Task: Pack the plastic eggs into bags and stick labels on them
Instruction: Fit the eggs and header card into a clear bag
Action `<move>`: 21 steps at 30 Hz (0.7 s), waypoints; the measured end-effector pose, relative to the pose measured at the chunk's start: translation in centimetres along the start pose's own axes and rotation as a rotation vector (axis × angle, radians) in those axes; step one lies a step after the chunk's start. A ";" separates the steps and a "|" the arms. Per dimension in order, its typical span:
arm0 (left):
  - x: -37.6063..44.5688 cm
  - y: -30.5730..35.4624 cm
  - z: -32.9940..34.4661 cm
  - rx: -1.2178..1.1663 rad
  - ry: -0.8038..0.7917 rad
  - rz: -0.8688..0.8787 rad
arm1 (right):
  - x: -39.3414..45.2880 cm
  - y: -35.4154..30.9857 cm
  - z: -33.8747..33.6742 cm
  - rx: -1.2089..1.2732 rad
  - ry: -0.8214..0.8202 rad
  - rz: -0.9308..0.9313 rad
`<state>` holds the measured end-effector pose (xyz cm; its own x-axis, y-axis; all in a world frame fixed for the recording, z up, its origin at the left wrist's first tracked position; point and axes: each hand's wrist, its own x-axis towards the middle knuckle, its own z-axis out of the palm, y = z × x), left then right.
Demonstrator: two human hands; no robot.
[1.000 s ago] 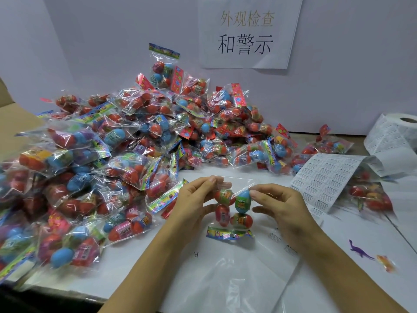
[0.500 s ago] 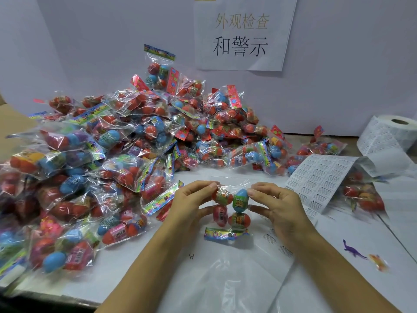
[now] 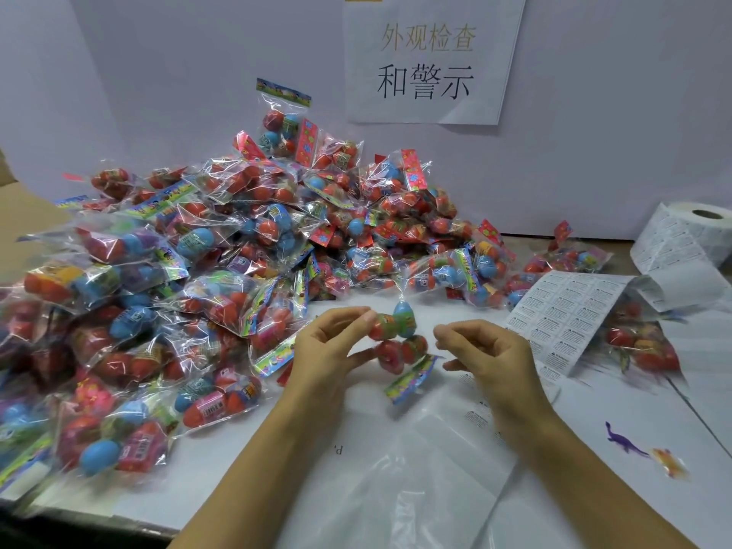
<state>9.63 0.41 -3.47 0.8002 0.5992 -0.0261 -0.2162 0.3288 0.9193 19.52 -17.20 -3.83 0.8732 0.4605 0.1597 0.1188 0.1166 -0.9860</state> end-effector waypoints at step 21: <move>0.0 -0.3 0.1 0.096 -0.095 -0.029 | -0.5 -0.1 0.5 0.166 -0.223 0.128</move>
<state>9.73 0.19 -3.68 0.8558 0.5168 -0.0203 -0.1413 0.2713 0.9521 18.87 -17.02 -3.75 0.7488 0.6602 0.0587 -0.0808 0.1788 -0.9806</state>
